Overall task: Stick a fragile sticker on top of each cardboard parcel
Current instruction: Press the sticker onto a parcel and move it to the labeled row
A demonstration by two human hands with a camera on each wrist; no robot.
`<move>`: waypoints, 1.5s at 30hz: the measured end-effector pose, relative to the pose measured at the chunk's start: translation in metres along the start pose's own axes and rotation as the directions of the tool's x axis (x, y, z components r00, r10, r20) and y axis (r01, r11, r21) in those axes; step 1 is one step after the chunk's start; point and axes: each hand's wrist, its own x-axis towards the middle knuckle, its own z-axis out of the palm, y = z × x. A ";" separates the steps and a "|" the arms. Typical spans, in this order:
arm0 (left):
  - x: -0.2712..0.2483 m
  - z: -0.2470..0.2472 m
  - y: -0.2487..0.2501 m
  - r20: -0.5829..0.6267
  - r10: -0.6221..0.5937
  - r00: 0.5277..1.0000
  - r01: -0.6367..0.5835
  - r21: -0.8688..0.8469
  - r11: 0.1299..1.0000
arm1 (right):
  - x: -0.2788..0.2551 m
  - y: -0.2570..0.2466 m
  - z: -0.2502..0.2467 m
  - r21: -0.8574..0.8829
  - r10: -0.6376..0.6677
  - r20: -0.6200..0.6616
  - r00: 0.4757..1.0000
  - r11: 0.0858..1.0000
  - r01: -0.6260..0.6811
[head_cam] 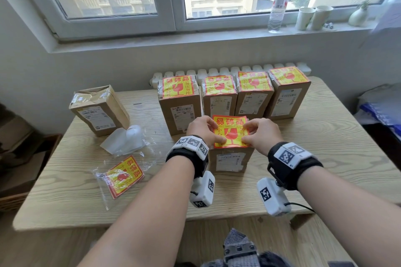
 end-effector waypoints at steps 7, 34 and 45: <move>-0.002 0.003 0.000 0.003 0.006 1.000 -0.006 0.034 0.999 | 0.000 0.000 0.003 -0.062 -0.016 -0.001 1.000 0.998 0.015; 0.014 -0.006 0.007 0.183 0.083 0.980 -0.116 0.181 0.977 | 0.018 -0.002 0.004 -0.253 -0.066 0.201 0.977 0.961 0.116; 0.022 -0.018 -0.007 0.229 -0.006 0.973 -0.009 0.063 0.998 | 0.023 0.004 -0.002 -0.129 0.021 0.293 0.956 0.992 0.018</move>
